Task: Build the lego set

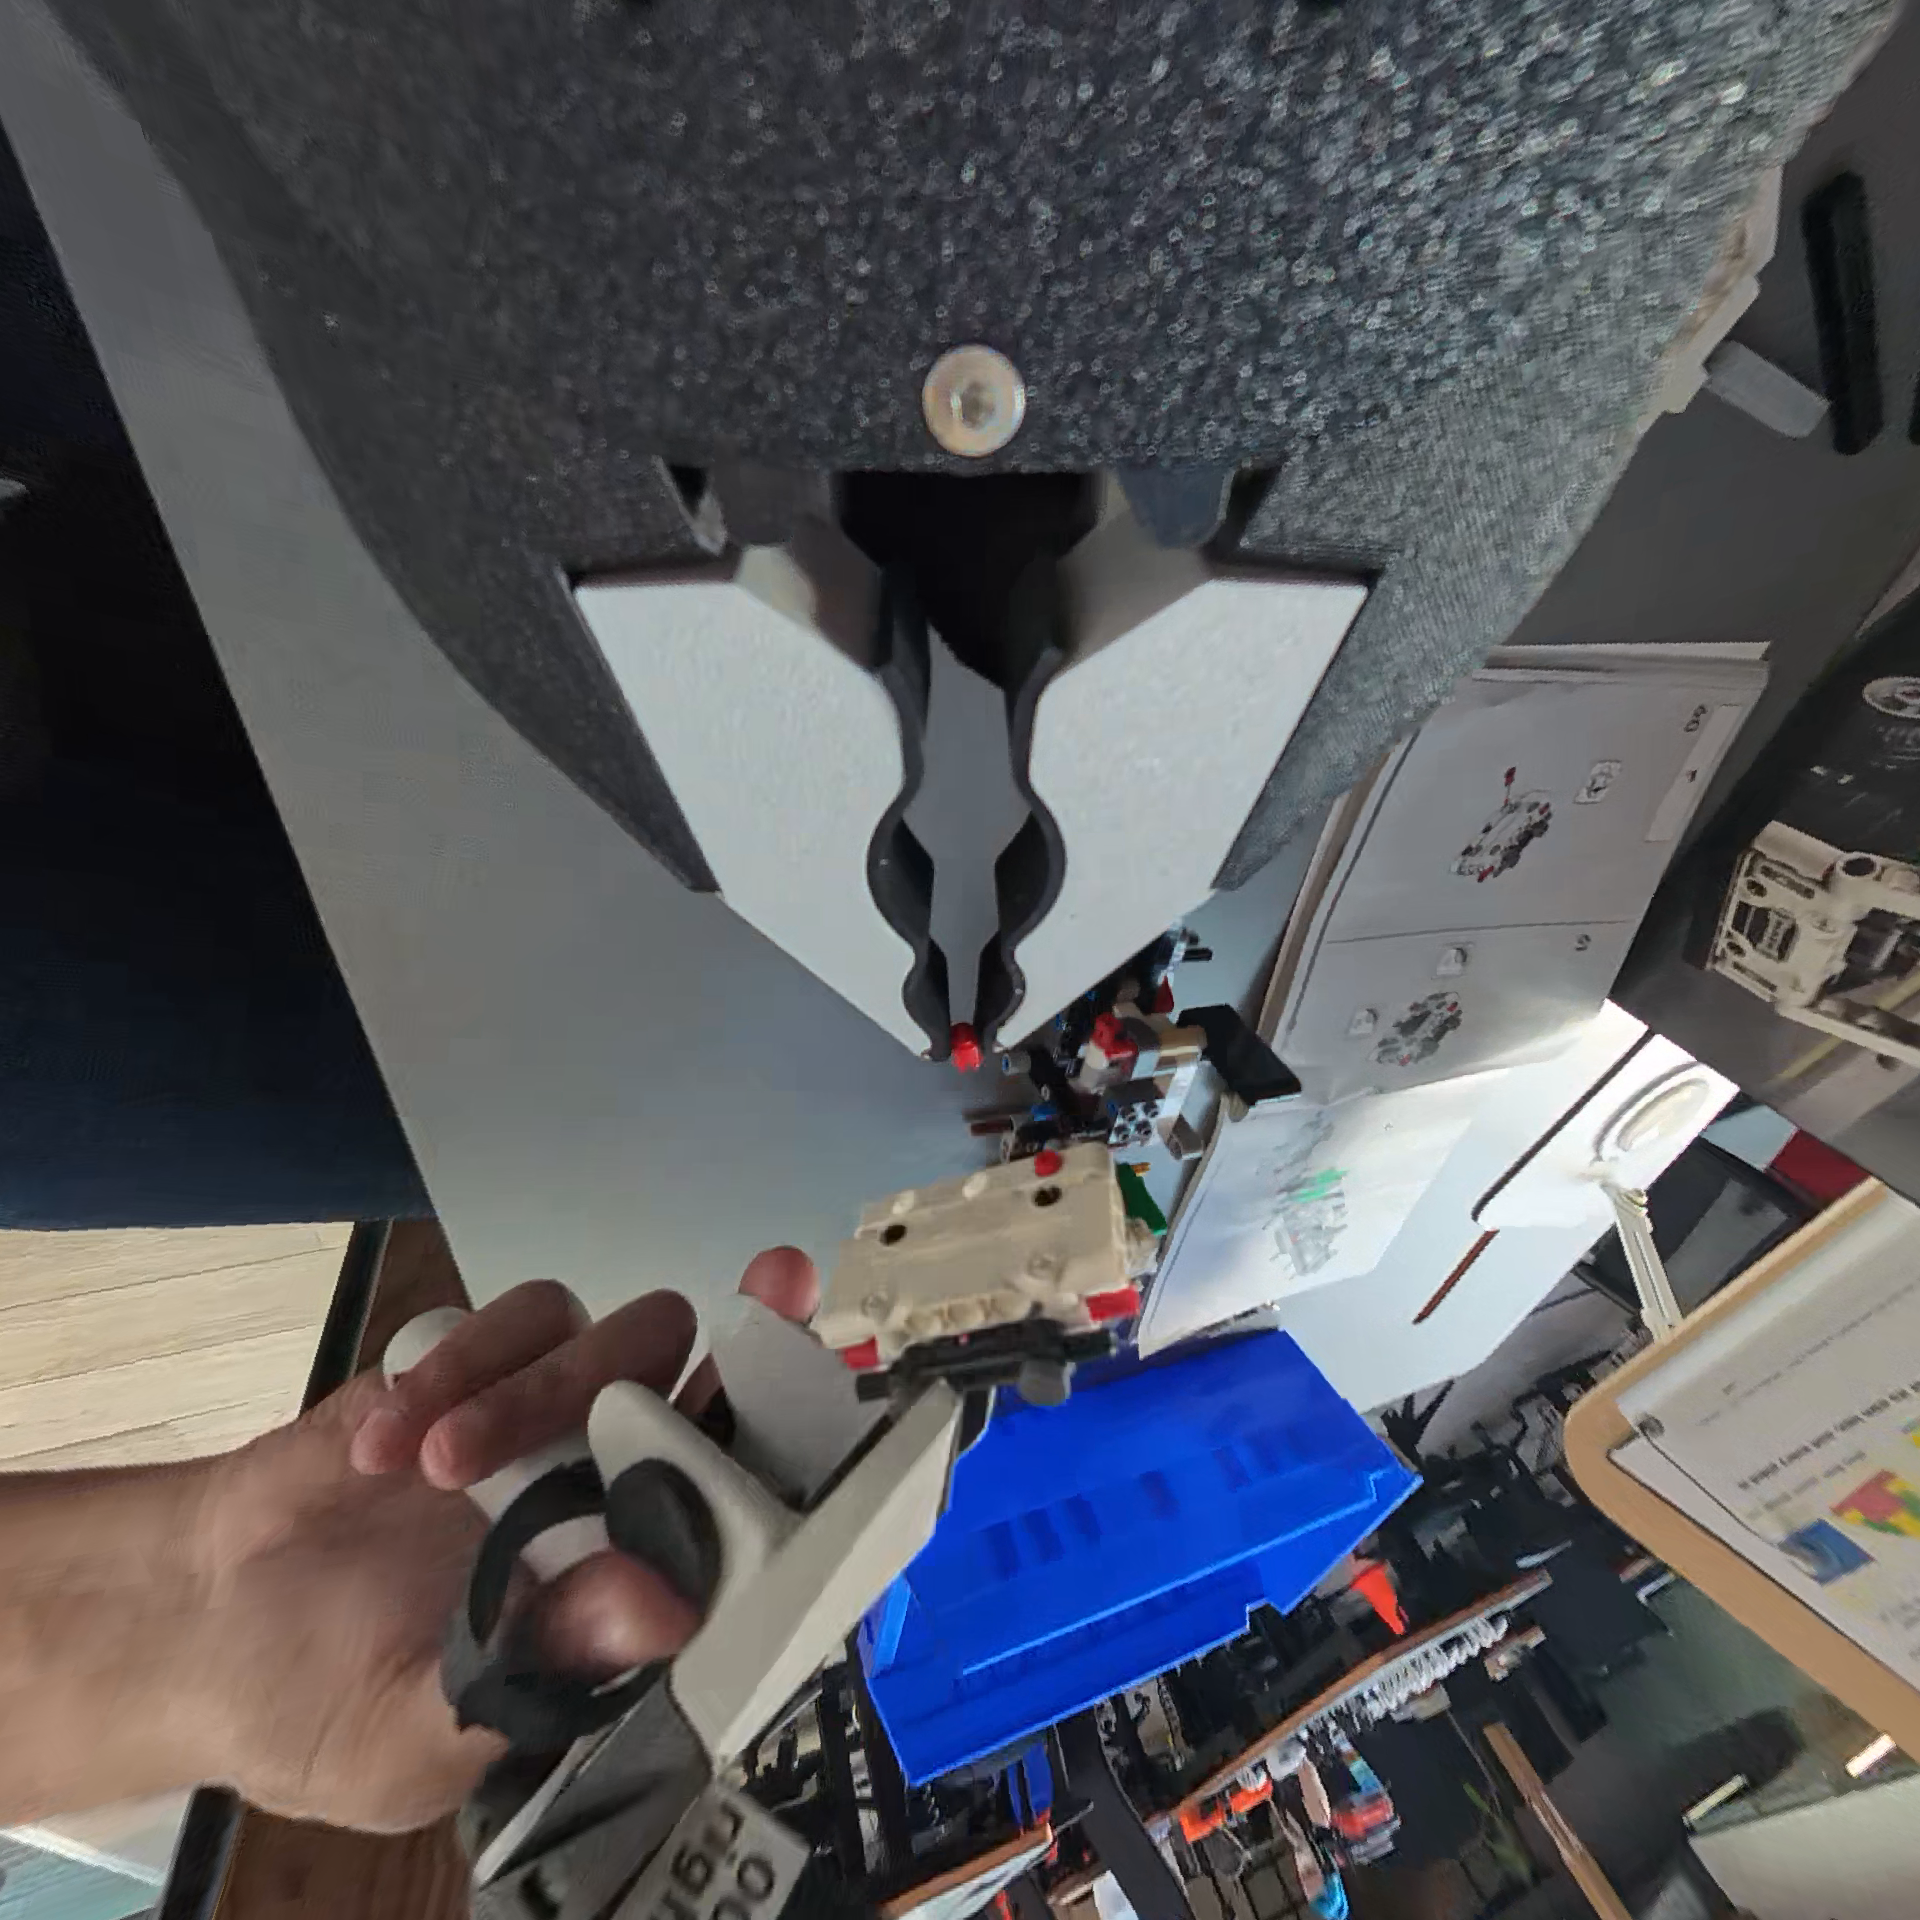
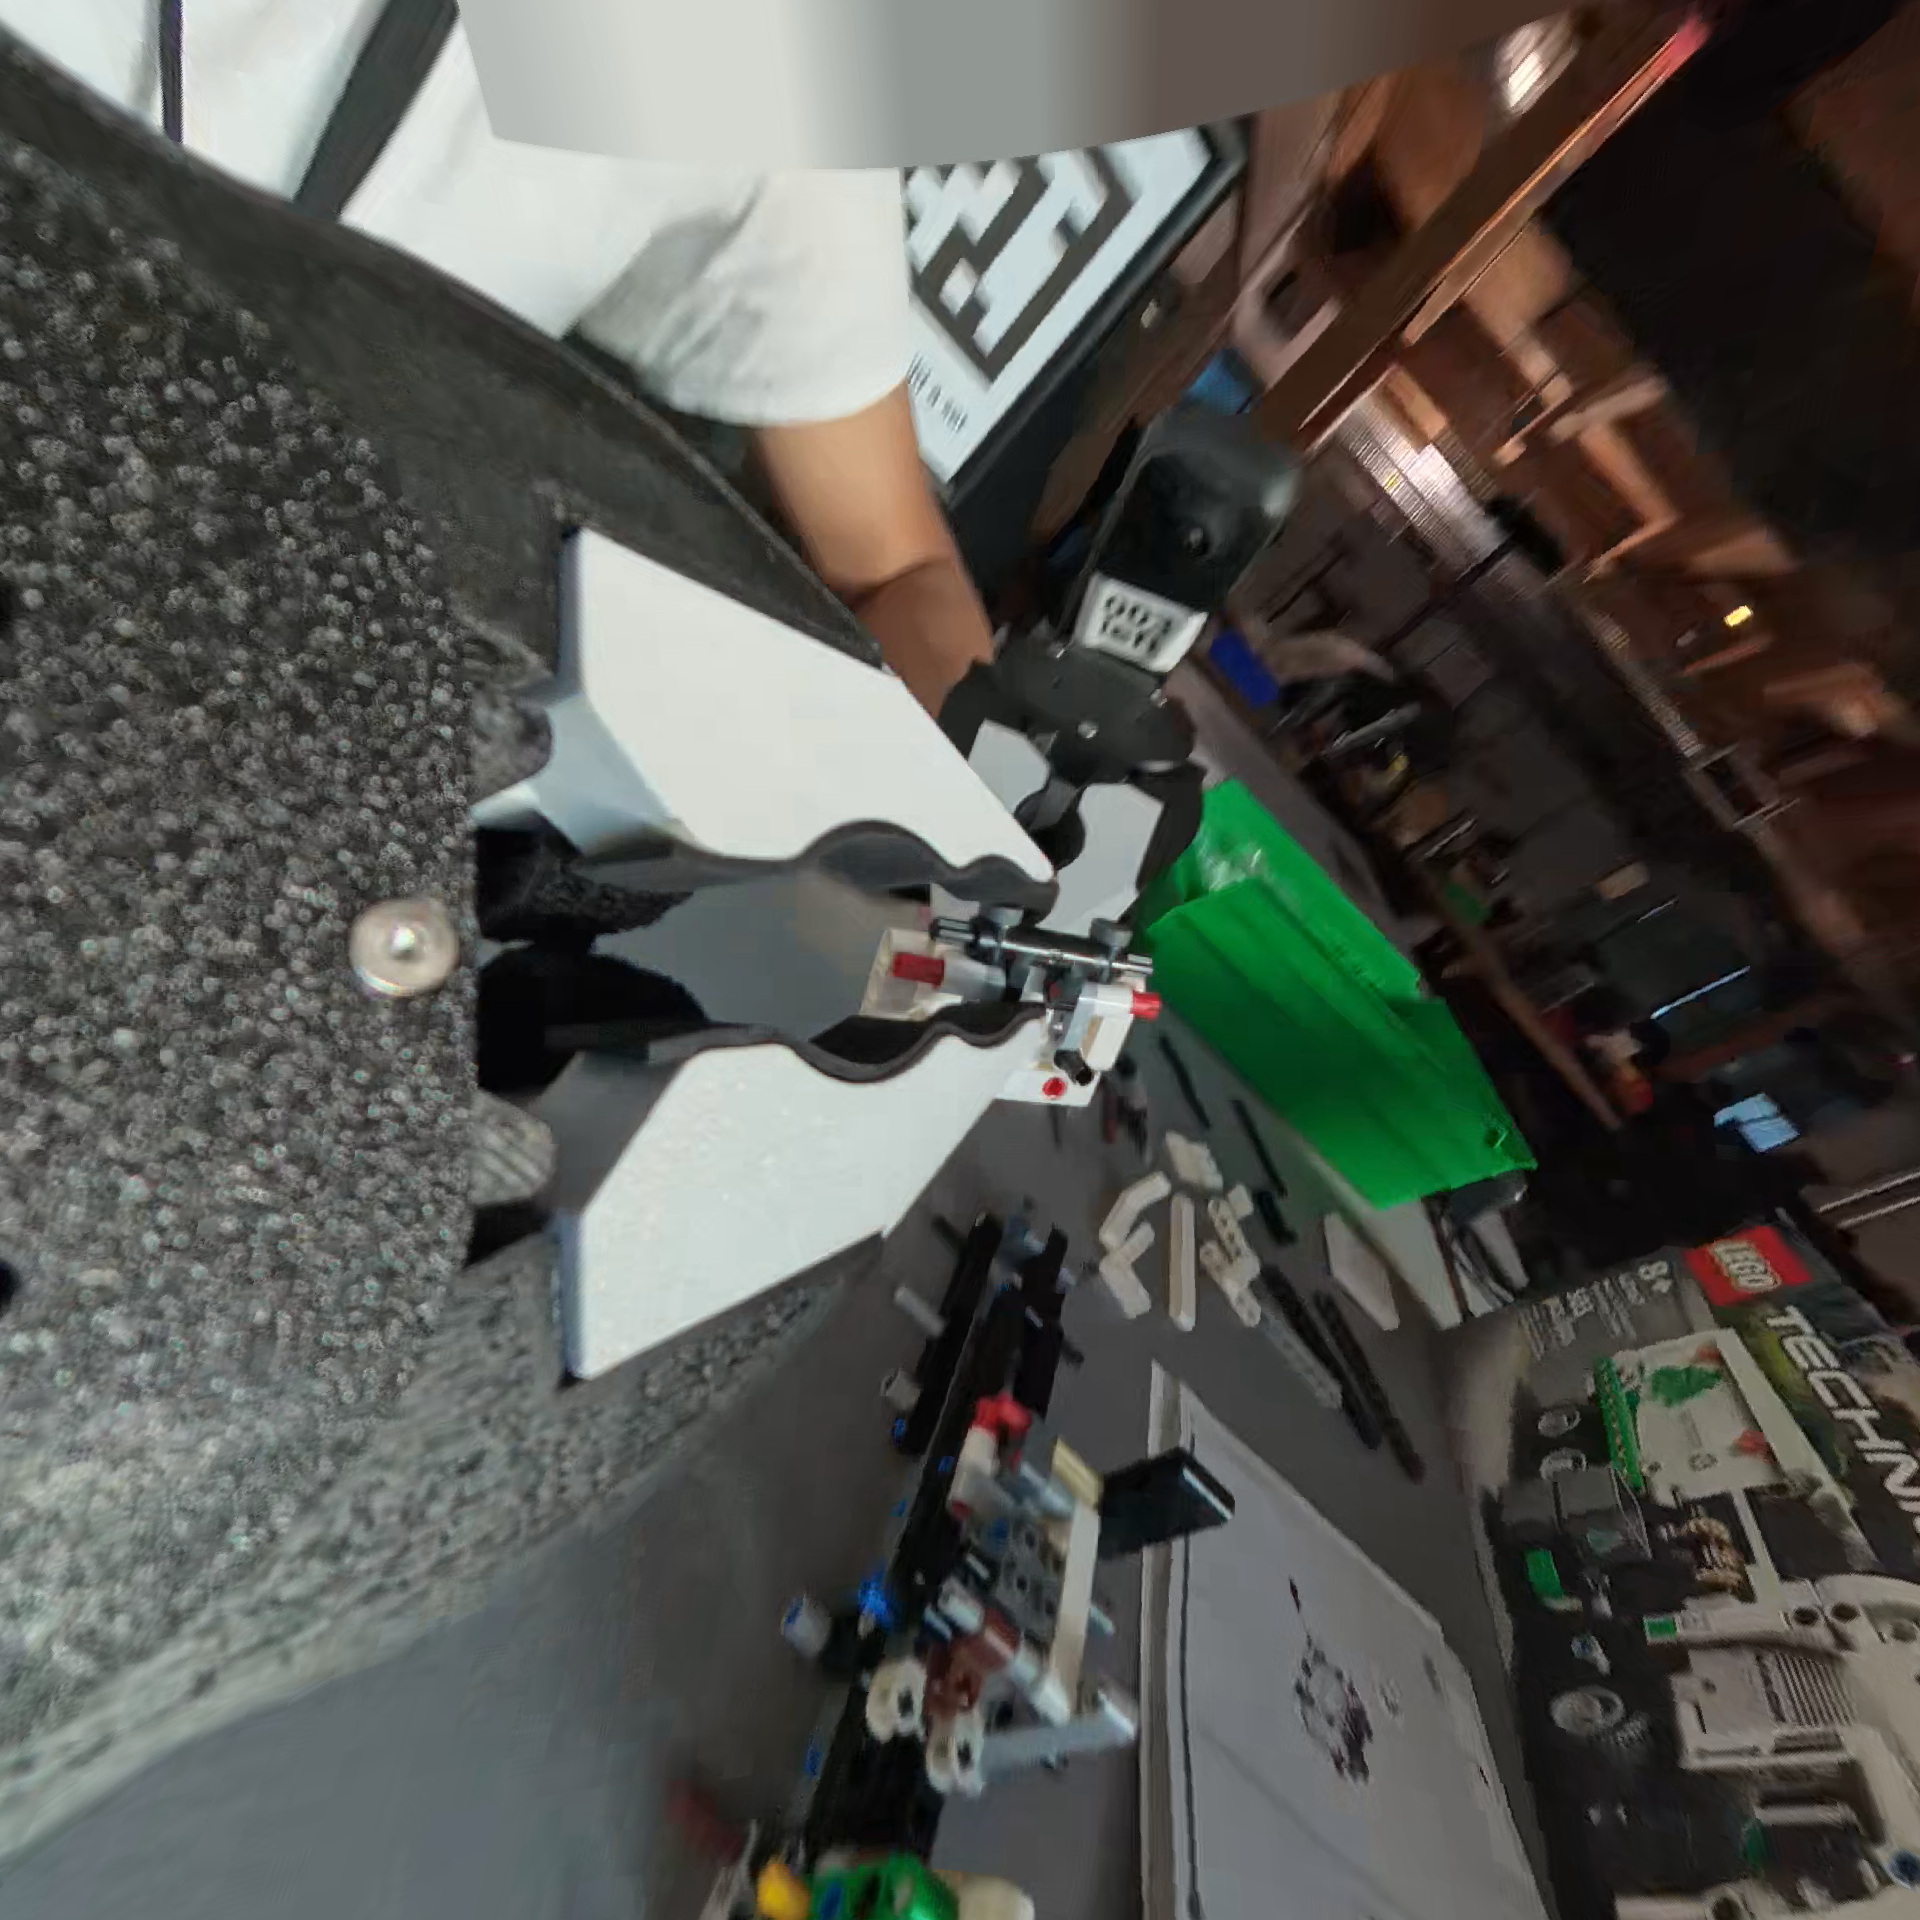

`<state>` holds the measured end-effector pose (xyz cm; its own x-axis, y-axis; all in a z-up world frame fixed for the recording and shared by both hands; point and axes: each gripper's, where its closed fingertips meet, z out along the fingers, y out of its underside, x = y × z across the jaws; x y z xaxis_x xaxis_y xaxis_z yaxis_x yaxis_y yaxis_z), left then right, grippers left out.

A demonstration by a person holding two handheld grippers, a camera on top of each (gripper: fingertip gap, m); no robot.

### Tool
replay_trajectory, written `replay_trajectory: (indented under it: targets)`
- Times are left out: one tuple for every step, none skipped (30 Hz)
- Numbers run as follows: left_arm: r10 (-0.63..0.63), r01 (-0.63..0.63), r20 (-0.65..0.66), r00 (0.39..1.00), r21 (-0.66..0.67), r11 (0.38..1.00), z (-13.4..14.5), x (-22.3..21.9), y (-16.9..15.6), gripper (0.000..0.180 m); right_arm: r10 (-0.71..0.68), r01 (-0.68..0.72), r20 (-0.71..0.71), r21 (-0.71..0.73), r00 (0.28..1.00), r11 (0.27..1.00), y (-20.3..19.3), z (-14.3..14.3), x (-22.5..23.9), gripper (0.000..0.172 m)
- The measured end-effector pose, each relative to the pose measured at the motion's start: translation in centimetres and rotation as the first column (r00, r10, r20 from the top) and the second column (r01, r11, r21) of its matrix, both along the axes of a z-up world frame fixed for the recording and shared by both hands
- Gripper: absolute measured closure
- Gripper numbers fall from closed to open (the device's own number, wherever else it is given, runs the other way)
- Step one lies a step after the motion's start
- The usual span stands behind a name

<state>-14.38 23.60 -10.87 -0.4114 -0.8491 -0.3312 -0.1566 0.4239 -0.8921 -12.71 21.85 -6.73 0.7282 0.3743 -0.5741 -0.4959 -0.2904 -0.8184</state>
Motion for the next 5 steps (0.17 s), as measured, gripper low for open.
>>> replay_trajectory:
  targets:
    - [-0.003, 0.003, 0.045, 0.999, 0.006, 1.0, 0.7, -0.2, -0.5, 0.178, 0.04, -0.037, -0.146, 0.023, 0.988, 0.999, -0.2, 0.7, -0.3, 0.155]
    - [-0.011, 0.01, 0.082, 0.997, 0.011, 1.0, 1.3, -0.4, -1.0, 0.178, 0.077, -0.068, -0.253, 0.045, 0.964, 0.997, -0.3, 1.0, -0.7, 0.155]
    - [-0.017, 0.016, 0.109, 0.994, 0.012, 1.0, 1.8, -0.7, -1.5, 0.178, 0.09, -0.075, -0.323, 0.058, 0.942, 0.995, -0.3, 0.9, -1.0, 0.155]
    - [-0.016, 0.014, 0.128, 0.992, 0.012, 1.0, 2.2, -0.8, -1.8, 0.178, 0.098, -0.081, -0.359, 0.063, 0.928, 0.995, -0.2, 0.6, -1.3, 0.155]
    - [-0.01, 0.009, 0.128, 0.992, 0.011, 1.0, 2.3, -0.9, -2.0, 0.178, 0.116, -0.099, -0.376, 0.064, 0.919, 0.993, -0.1, 0.4, -1.8, 0.155]
